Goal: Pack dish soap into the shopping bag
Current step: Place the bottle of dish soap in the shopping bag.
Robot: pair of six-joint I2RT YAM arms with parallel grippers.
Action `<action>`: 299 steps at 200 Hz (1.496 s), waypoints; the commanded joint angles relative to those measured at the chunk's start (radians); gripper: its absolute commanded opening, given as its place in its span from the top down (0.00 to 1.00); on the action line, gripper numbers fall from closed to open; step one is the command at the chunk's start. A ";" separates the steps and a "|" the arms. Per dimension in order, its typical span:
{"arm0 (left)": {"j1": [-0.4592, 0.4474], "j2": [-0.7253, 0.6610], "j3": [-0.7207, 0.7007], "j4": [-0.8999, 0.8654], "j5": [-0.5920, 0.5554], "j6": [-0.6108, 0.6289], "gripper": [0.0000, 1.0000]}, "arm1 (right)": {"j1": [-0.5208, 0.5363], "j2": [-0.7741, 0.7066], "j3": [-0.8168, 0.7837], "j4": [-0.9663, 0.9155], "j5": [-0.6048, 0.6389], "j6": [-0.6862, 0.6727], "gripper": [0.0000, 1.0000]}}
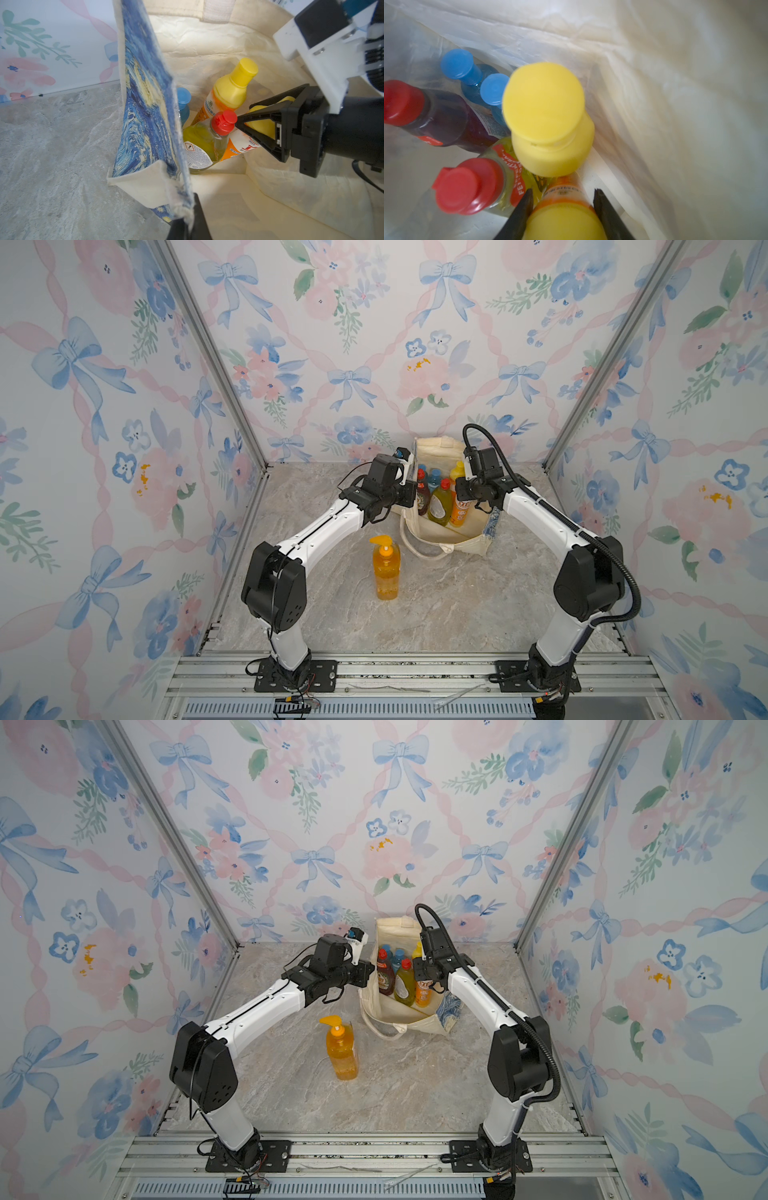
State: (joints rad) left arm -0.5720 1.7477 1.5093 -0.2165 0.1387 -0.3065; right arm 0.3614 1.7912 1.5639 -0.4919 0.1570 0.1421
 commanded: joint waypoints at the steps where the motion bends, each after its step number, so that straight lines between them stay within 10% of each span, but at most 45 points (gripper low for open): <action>1: -0.017 0.004 0.051 0.023 0.026 0.018 1.00 | -0.003 -0.008 -0.043 0.044 -0.022 0.008 0.81; 97: -0.018 0.000 0.050 0.022 -0.011 0.007 0.66 | 0.009 -0.074 0.063 -0.064 -0.003 -0.002 0.31; 204: -0.015 -0.027 0.042 0.023 -0.049 0.016 0.47 | 0.114 -0.130 0.315 -0.245 0.093 -0.047 0.15; 299: 0.082 -0.194 0.011 0.021 -0.169 0.004 0.04 | 0.445 -0.288 0.248 -0.331 -0.037 -0.185 0.02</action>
State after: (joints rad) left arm -0.5209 1.6142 1.5318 -0.2058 -0.0097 -0.2993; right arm 0.7712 1.5311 1.8614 -0.7715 0.1925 -0.0154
